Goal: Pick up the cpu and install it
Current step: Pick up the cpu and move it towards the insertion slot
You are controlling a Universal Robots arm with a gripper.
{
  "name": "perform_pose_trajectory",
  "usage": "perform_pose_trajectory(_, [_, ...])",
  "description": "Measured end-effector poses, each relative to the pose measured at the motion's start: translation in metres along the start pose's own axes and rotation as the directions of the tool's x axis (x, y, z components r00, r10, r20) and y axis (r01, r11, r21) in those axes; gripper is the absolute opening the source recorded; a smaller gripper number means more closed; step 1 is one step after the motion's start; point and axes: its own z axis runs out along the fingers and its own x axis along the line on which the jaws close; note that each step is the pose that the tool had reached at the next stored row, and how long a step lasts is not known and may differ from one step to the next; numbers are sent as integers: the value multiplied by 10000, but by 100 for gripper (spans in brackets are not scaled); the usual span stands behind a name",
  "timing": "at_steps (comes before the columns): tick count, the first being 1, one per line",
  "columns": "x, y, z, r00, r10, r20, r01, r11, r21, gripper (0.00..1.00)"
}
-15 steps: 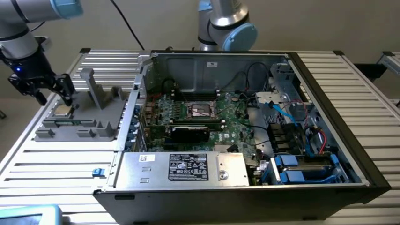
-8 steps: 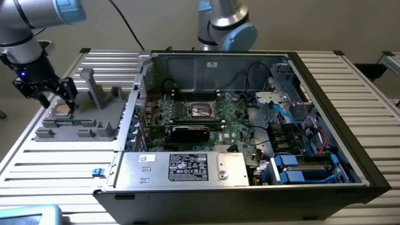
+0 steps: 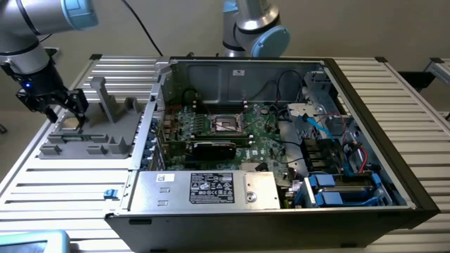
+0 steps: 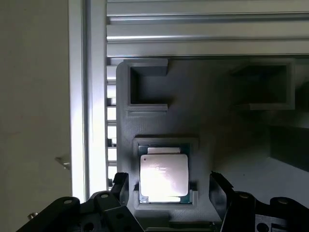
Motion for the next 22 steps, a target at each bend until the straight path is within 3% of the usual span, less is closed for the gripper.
perform_pose_trajectory(8, [60, 38, 59, 10000, 8, 3, -8, 10000, -1, 77])
perform_pose_trajectory(22, [31, 35, 120, 10000, 10, 1, -10, 10000, 0, 77])
